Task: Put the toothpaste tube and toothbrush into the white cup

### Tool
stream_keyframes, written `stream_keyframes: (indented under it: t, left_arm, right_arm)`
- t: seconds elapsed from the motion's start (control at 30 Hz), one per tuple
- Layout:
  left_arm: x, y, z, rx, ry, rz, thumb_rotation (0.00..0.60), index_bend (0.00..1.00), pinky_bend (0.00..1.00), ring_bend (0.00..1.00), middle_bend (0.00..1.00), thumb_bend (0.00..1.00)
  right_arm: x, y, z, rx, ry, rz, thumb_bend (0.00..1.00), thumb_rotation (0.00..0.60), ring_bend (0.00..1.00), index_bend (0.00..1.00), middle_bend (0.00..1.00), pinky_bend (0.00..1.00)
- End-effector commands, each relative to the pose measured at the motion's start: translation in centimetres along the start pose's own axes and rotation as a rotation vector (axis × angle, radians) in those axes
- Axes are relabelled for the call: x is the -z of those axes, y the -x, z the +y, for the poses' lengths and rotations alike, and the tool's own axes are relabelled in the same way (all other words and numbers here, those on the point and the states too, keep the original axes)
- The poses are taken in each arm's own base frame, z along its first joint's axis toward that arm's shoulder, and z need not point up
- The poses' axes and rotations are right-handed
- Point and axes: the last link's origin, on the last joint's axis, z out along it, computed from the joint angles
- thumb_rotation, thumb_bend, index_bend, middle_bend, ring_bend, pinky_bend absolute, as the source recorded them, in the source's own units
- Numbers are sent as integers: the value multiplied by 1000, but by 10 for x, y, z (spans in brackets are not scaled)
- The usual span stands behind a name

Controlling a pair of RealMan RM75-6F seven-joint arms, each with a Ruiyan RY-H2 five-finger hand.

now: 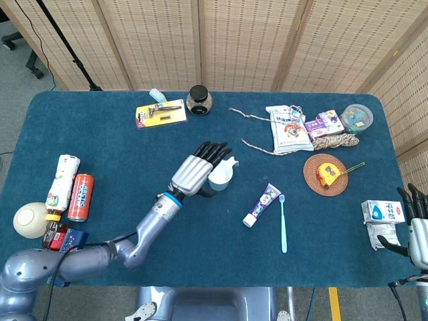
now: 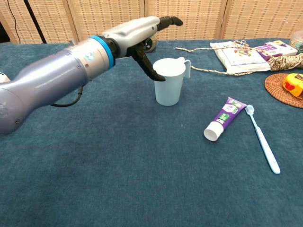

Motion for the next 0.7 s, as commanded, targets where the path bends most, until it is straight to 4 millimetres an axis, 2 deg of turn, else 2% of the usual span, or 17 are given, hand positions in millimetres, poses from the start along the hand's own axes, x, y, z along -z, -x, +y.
stream_keyframes:
  t: [0.03, 0.3, 0.43, 0.53, 0.7]
  left_arm:
    - [45, -45, -34, -113, -92, -7, 600, 0, 0, 0, 0, 87]
    - [122, -112, -79, -213, -255, -16, 600, 0, 0, 0, 0, 87]
    - [154, -131, -104, -233, -323, -16, 600, 0, 0, 0, 0, 87]
    - [182, -143, -127, -231, -376, -1, 600, 0, 0, 0, 0, 88]
    - [225, -155, -155, -198, -436, 27, 600, 0, 0, 0, 0, 87]
  right_arm:
    - [-1, 3, -2, 4, -14, -9, 0, 600, 0, 0, 0, 0]
    - [-17, 18, -12, 82, -146, -107, 0, 600, 0, 0, 0, 0]
    - [-28, 20, -22, 84, -202, -136, 0, 600, 0, 0, 0, 0]
    - [-36, 22, -37, 73, -256, -156, 0, 600, 0, 0, 0, 0]
    - [-46, 26, -61, 57, -333, -190, 0, 600, 0, 0, 0, 0]
